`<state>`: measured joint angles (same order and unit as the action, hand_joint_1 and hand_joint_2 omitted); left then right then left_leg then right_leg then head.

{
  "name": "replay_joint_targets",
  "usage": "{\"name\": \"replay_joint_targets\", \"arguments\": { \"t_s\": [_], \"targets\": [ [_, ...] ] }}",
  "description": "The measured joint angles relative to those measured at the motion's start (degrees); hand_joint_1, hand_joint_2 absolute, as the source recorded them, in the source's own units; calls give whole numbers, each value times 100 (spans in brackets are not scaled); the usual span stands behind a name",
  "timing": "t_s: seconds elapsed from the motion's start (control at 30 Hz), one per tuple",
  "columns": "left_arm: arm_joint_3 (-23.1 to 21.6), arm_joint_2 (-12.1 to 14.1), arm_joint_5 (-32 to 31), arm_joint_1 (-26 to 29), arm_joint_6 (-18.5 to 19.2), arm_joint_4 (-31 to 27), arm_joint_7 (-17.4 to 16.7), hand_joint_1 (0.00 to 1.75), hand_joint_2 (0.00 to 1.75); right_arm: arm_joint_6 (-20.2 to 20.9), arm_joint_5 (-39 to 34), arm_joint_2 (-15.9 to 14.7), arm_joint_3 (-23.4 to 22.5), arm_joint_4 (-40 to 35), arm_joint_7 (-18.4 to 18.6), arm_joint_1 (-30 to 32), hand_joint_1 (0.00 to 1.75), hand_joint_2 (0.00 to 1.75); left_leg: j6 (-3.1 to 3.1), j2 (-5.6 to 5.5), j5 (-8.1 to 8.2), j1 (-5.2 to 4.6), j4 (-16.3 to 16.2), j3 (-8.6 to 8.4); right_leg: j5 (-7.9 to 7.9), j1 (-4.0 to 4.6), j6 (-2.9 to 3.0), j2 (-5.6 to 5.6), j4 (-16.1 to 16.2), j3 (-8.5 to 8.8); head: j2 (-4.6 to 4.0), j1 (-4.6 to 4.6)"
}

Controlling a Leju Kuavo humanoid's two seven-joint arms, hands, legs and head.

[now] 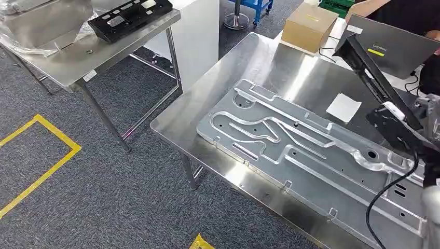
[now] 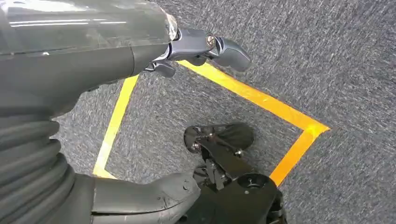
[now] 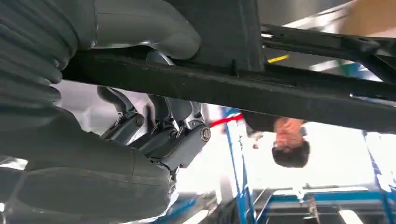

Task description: Take the parts from the cabinet and place them on the table.

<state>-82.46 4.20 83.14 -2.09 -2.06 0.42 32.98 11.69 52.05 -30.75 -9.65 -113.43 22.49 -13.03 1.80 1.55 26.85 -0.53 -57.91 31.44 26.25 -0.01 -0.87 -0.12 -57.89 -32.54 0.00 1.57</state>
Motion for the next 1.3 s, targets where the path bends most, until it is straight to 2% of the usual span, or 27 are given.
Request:
{"name": "replay_joint_targets", "arguments": {
  "t_s": [0.1, 0.27, 0.4, 0.53, 0.67, 0.87, 1.13, 1.3],
  "targets": [
    [-31, 31, -41, -42, 17, 0, -31, 0, 175, 141, 323, -40, 424, 487, 27, -381, 175, 175, -3, -1, -3, 1, 0, 1, -1, 1, 0, -2, -2, -1, 0, -2],
    [-101, 42, -50, -86, 26, 0, -46, 0, 175, 199, 683, 20, 1101, 1018, 22, -654, 175, 175, -6, -4, -6, 1, 0, 9, -1, 1, 1, -6, -11, -14, 0, 0],
    [-131, 48, -50, -97, 28, 0, -57, 0, 175, 263, 790, 89, 1372, 1188, -2, -704, 175, 175, -9, -10, -9, 1, 0, 28, 0, 3, 2, -13, -16, -32, 0, 0],
    [-169, 48, -50, -115, 37, 0, -101, 0, 175, 440, 1005, 221, 1693, 1363, -196, -703, 175, 175, -10, -9, -9, 3, 2, 31, 0, 4, 2, -10, -18, -35, 0, 0],
    [-230, 55, -85, -164, 127, 0, -105, 0, 175, 540, 1346, 527, 2336, 1742, -430, -761, 175, 175, -14, -6, -12, 5, 2, 30, -1, 7, 4, -7, -21, -36, 0, 0],
    [-330, 63, -101, -268, 177, 0, -96, 0, 175, 560, 1457, 1113, 3197, 2268, -454, -926, 175, 175, -28, -7, -21, 9, 1, 26, -5, 11, 10, -6, -26, -40, 0, 0],
    [-363, 81, 57, -254, 206, 0, -22, 0, 175, 486, 1317, 1239, 3418, 2500, -496, -1027, 175, 175, -37, 1, -21, 9, 1, 25, -9, 12, 16, 9, -29, -44, 0, 2],
    [-354, 96, 155, -233, 188, 0, 391, 0, 175, 407, 1236, 1237, 3422, 2545, -485, -1003, 175, 175, -37, 1, -21, 12, 1, 25, -11, 11, 20, 10, -29, -47, 0, 0]
  ]
}}
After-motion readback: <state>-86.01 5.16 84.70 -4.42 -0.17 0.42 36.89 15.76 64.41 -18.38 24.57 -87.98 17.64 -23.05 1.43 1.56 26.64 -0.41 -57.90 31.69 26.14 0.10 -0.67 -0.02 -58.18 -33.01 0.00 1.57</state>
